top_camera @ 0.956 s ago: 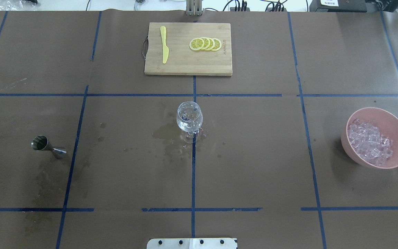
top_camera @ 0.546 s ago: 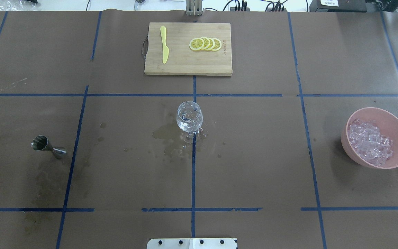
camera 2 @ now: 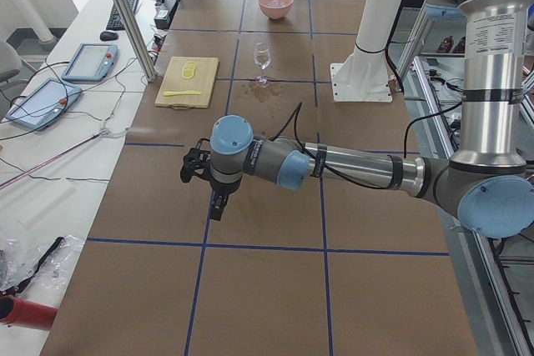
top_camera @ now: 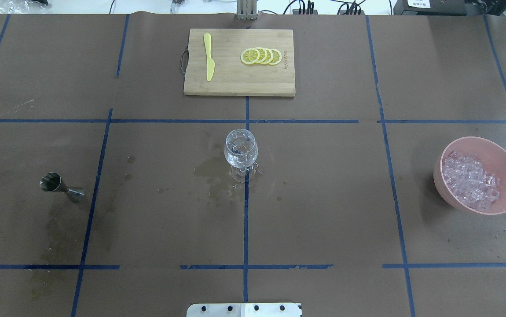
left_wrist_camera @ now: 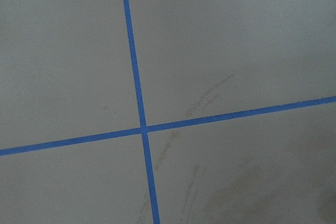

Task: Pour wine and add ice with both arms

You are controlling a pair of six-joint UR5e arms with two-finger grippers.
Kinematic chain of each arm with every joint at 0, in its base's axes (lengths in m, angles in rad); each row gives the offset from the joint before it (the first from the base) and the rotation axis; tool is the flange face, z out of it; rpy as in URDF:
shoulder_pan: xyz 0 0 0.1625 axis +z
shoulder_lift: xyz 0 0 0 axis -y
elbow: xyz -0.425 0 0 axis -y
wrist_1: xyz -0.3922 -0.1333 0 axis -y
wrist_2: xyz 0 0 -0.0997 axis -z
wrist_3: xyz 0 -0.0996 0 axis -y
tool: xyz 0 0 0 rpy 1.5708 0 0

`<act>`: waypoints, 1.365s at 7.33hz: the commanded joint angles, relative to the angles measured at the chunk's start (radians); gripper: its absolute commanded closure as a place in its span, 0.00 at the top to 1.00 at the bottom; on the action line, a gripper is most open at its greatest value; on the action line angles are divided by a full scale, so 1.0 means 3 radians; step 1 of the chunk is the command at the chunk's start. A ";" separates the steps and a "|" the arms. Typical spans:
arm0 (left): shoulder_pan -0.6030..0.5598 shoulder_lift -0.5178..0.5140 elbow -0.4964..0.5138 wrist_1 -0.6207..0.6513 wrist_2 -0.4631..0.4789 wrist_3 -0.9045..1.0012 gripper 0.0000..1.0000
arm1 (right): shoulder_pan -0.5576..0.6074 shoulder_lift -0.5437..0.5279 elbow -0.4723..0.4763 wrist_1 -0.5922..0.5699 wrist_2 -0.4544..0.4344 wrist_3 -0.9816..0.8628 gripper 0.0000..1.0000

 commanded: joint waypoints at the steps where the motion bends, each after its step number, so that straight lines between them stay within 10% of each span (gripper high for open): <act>1: 0.0003 0.0029 -0.0028 -0.0001 -0.0006 0.0001 1.00 | -0.0029 0.0003 0.0007 0.0001 0.0000 0.0011 1.00; 7: 0.0003 0.0024 -0.0171 -0.0026 -0.0011 -0.0014 1.00 | -0.0106 -0.0047 0.0022 0.0188 -0.0031 0.0022 1.00; 10: 0.0018 0.0034 -0.0080 -0.0923 0.0009 -0.0020 1.00 | -0.0111 -0.0043 0.0027 0.0271 -0.0026 0.0042 1.00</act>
